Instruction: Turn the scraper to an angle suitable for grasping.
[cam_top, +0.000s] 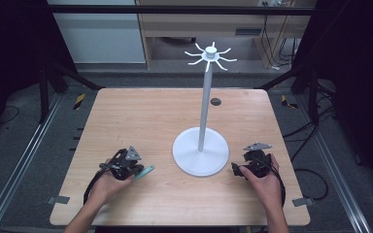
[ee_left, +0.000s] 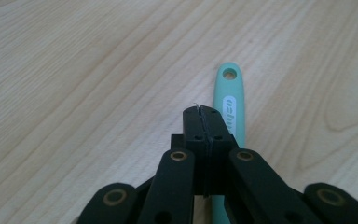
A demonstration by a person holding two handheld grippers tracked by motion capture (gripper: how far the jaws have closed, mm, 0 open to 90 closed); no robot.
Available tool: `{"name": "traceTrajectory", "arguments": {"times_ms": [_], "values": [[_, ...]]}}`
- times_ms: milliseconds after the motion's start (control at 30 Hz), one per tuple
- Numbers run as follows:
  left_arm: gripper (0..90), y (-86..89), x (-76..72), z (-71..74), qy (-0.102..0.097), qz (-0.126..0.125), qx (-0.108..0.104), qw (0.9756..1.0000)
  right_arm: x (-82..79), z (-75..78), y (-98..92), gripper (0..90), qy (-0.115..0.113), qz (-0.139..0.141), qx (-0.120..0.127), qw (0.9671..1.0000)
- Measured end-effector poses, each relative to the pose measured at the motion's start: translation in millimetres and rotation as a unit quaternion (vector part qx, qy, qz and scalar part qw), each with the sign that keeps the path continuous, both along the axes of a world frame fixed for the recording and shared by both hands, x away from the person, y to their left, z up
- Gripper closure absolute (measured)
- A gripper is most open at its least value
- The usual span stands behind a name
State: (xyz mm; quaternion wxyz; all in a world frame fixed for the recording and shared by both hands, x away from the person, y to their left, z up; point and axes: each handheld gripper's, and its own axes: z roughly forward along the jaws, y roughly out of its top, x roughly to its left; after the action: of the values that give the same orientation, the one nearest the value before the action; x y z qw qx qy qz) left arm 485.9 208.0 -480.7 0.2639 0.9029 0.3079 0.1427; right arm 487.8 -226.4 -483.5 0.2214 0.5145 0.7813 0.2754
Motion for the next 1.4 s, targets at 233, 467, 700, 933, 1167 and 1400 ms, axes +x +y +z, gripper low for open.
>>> {"name": "traceTrajectory", "arguments": {"times_ms": [233,467,700,933,1167,1400], "values": [[90.0,-6.7,-6.9,5.0,-0.002,-0.025,-0.003,0.9997,0.0,0.1,0.3,7.7,-0.001,0.001,0.001,1.0000],[90.0,-4.7,-12.9,25.2,-0.023,-0.026,-0.016,0.9993,-0.1,0.8,-1.6,7.6,-0.003,-0.003,0.008,1.0000],[90.0,-13.9,-11.6,32.4,-0.010,-0.045,0.016,0.9988,1.5,1.9,-2.7,7.7,-0.006,-0.006,0.022,0.9997],[82.6,-21.5,-8.4,36.3,0.010,-0.049,0.057,0.9971,-0.1,6.1,-10.0,7.7,-0.018,-0.019,0.054,0.9982],[65.1,-20.8,-9.8,35.6,0.021,-0.032,0.080,0.9961,-0.5,6.8,-12.0,7.7,-0.024,-0.023,0.061,0.9976],[50.7,-20.2,-8.5,37.8,0.038,-0.033,0.085,0.9951,-1.6,6.8,-11.5,7.8,-0.023,-0.028,0.051,0.9981]]}}
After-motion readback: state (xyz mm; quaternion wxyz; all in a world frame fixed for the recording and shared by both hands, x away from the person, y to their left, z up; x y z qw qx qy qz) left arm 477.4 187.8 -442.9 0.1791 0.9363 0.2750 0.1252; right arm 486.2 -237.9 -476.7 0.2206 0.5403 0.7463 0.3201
